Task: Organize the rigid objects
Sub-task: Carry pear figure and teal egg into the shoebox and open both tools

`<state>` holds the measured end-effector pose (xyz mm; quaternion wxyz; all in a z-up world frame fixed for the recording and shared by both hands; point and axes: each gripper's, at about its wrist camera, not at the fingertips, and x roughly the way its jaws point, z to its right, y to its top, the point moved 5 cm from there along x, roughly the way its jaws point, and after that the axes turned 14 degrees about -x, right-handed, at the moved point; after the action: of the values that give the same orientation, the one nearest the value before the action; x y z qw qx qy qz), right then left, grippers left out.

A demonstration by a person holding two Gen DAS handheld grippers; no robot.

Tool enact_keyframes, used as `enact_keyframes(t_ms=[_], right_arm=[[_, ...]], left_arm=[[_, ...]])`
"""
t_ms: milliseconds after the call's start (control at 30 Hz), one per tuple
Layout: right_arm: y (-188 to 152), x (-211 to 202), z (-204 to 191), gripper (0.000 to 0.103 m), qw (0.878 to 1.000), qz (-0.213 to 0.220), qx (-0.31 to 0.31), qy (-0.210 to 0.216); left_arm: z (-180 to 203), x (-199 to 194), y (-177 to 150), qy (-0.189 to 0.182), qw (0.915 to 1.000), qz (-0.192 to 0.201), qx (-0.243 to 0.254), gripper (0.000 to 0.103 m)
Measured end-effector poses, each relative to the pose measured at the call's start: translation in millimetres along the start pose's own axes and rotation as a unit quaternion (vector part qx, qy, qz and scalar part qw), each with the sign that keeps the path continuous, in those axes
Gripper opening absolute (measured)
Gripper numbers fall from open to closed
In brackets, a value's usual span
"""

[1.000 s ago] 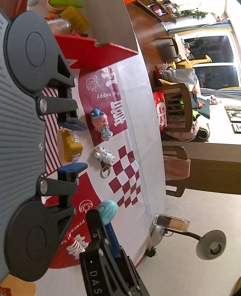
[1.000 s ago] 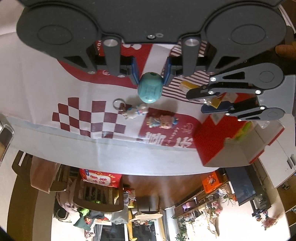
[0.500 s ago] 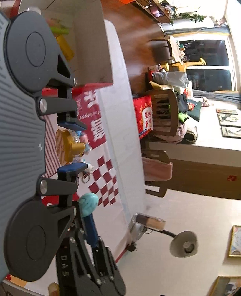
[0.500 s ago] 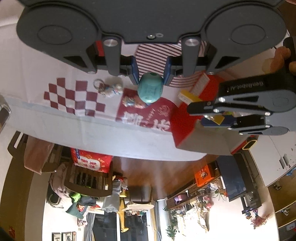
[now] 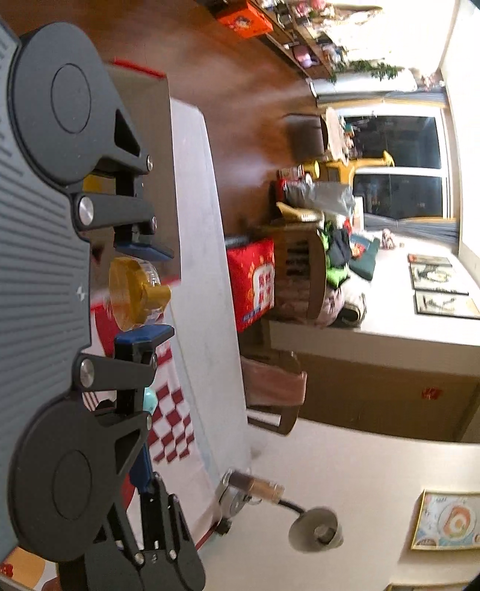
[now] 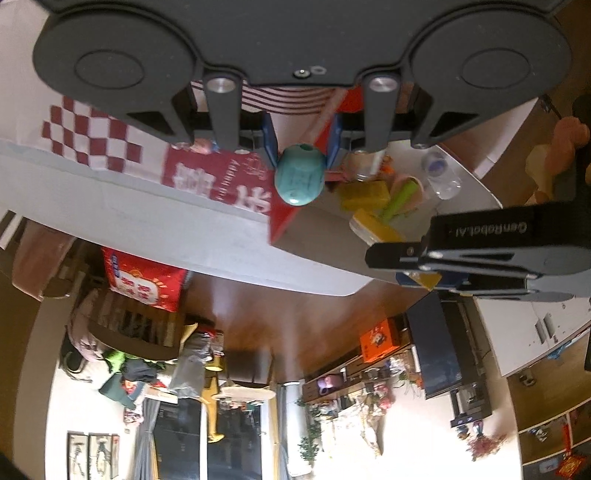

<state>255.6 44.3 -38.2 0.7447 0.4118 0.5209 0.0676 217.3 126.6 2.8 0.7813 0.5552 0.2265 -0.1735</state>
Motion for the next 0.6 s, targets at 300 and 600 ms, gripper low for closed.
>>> enact_keyframes(t_ms=[300,600], right_arm=[[22,47,-39,0.027,1.0,-0.023,-0.014,0.009],[23,103,-68,0.027,0.997,-0.066,-0.032,0.02]], left_arm=[[-78,7,7,0.052,0.9984,-0.003,-0.021,0.036],[-148,26,0,0.099,0.9937,-0.017,-0.051,0.036]])
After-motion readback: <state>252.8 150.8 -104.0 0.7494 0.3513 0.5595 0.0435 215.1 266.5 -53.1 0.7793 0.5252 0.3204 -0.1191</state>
